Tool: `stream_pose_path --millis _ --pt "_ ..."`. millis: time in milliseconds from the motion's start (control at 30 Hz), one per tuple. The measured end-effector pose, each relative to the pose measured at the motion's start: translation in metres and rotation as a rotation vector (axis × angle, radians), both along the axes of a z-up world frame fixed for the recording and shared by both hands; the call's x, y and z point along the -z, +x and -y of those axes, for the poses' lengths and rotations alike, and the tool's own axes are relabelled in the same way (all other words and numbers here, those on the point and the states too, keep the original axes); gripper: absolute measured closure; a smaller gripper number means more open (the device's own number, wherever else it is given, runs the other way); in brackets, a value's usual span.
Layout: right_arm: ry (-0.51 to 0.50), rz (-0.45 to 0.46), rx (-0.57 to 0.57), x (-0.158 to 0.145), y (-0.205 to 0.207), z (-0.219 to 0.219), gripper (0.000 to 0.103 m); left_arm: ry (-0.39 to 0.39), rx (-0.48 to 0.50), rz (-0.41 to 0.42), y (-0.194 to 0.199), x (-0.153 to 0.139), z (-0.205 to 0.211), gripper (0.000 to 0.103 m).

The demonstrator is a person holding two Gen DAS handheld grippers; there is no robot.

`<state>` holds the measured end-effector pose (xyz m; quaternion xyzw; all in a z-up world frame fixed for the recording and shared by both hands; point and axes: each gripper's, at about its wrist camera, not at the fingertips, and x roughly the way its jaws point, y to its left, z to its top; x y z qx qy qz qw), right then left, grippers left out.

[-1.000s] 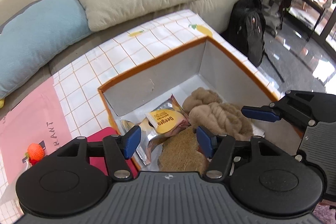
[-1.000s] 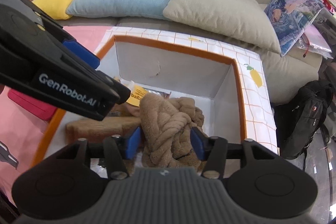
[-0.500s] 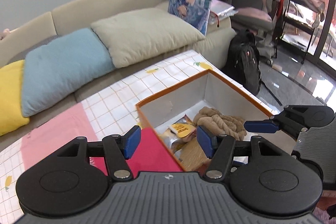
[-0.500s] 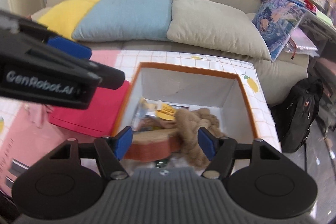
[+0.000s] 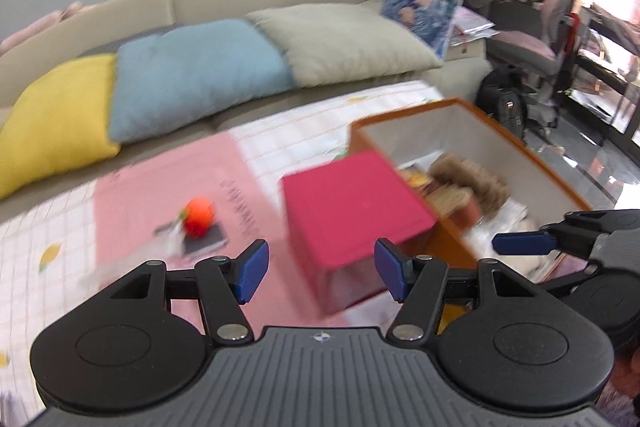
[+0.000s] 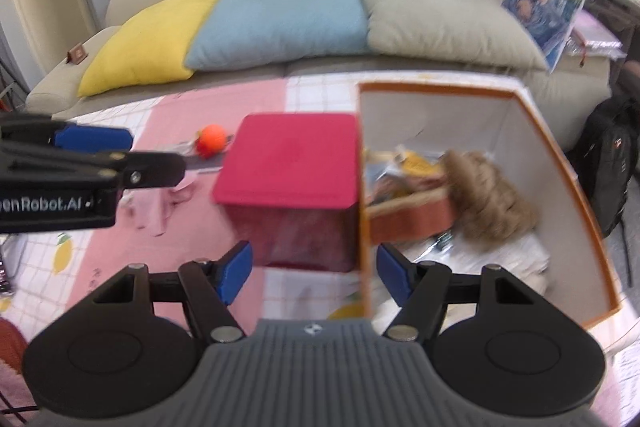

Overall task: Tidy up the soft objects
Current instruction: 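Move both grippers back toward the pink cloth and clear bag, then grasp the pink cloth with the right gripper while the left gripper grasps the clear plastic bag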

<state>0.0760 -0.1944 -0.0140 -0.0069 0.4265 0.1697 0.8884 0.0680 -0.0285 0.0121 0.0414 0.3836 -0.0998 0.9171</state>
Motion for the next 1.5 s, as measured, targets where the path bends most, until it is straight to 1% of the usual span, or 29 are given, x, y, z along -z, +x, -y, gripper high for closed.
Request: stream_pose_path --millis 167,267,367,633,767,833,1033,1233,1367,1500 --pt "-0.002 -0.036 -0.051 0.009 -0.01 -0.027 0.035 0.01 -0.064 -0.047 -0.024 0.019 -0.03 0.031" --pt "-0.005 -0.051 -0.098 0.013 -0.015 -0.045 0.035 -0.013 -0.11 -0.079 -0.036 0.03 -0.05 0.031" --pt "-0.015 -0.059 -0.147 0.016 -0.018 -0.061 0.035 -0.028 -0.152 -0.092 -0.044 0.036 -0.069 0.031" --pt "-0.059 -0.013 -0.297 0.017 -0.019 -0.106 0.041 -0.04 -0.236 -0.085 -0.049 0.04 -0.104 0.031" --pt "-0.072 0.012 -0.34 0.018 -0.007 -0.125 0.046 -0.047 -0.268 -0.083 -0.042 0.042 -0.117 0.031" --pt "-0.074 0.014 -0.354 0.018 0.001 -0.134 0.046 -0.042 -0.27 -0.084 -0.037 0.044 -0.122 0.031" --pt "-0.088 0.007 -0.39 0.028 0.029 -0.162 0.047 0.009 -0.262 -0.095 -0.017 0.052 -0.137 0.032" --pt "-0.082 -0.045 -0.364 0.048 0.068 -0.192 0.046 0.015 -0.336 -0.139 0.002 0.069 -0.162 0.032" --pt "-0.09 -0.057 -0.348 0.06 0.089 -0.213 0.045 0.002 -0.375 -0.148 0.01 0.073 -0.176 0.032" --pt "-0.07 -0.084 -0.329 0.071 0.108 -0.23 0.04 0.015 -0.384 -0.139 0.015 0.075 -0.185 0.032"
